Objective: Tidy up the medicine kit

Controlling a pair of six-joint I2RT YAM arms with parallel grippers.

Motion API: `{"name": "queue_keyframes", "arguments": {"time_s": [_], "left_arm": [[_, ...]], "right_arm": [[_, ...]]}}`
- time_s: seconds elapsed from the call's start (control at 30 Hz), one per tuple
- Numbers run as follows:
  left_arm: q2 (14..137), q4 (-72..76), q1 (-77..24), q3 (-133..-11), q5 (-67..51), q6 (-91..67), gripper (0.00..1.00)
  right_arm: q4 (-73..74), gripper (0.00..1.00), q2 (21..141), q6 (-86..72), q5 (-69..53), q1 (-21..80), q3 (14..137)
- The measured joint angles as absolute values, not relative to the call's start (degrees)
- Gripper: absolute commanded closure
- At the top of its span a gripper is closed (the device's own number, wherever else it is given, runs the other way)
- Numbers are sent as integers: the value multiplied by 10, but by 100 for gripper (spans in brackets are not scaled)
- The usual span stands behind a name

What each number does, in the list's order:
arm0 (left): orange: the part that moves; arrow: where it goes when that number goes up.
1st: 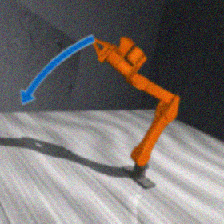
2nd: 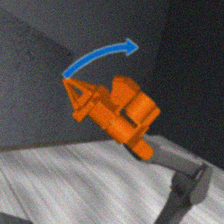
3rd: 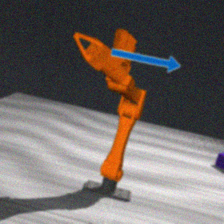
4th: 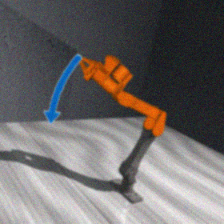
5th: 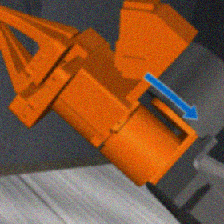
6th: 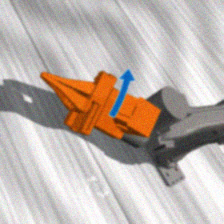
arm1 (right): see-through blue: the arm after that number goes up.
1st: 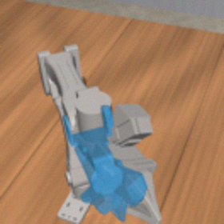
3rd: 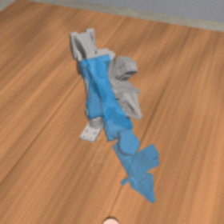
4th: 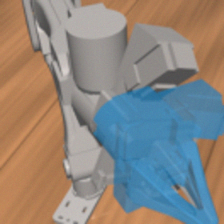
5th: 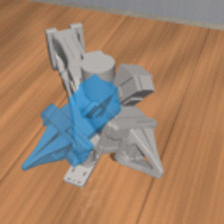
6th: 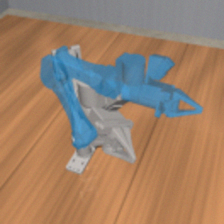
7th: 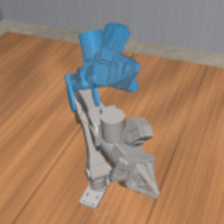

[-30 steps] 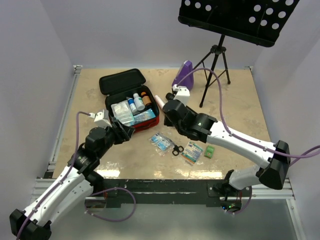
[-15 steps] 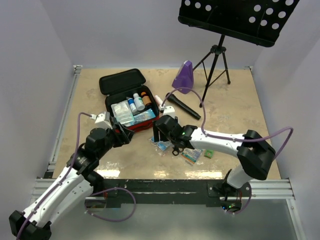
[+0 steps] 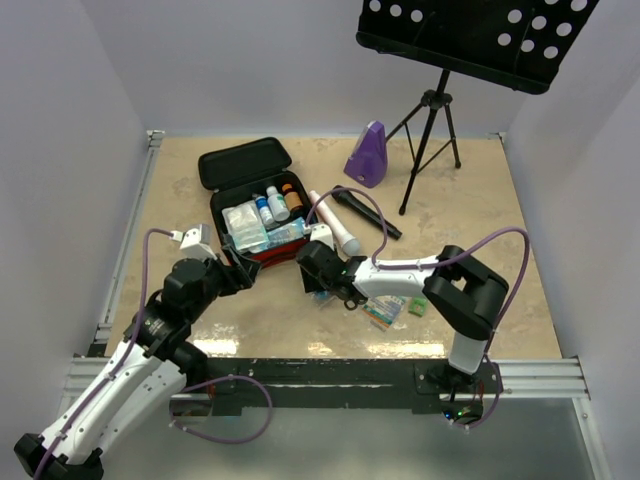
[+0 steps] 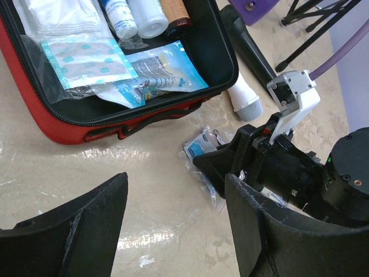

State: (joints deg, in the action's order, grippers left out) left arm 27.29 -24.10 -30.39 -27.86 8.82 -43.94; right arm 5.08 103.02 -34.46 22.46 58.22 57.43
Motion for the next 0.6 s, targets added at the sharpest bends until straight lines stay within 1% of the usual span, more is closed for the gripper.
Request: {"name": "queue_keyframes", "arguments": {"time_s": [0.07,0.13,0.27,0.4,0.47,0.6], "left_arm": [[273,-244,-304,-279,91,-439,28],[274,-247,-304,-279,92,-439,28],[276,-250,-304,-279,95,-439,28],[276,-257,-304,-291,101,-439,28],[276,-259,-304,-306,107,-437,28],[278,-261,-304,-340,122,-429,28]], "right_arm": [[51,64,1031,-345,229,582,574],[49,69,1030,-347,230,582,574],[54,71,1023,-351,233,584,574],[92,75,982,-353,233,601,577],[117,79,946,-352,233,611,596],[134,80,907,-346,233,619,677]]}}
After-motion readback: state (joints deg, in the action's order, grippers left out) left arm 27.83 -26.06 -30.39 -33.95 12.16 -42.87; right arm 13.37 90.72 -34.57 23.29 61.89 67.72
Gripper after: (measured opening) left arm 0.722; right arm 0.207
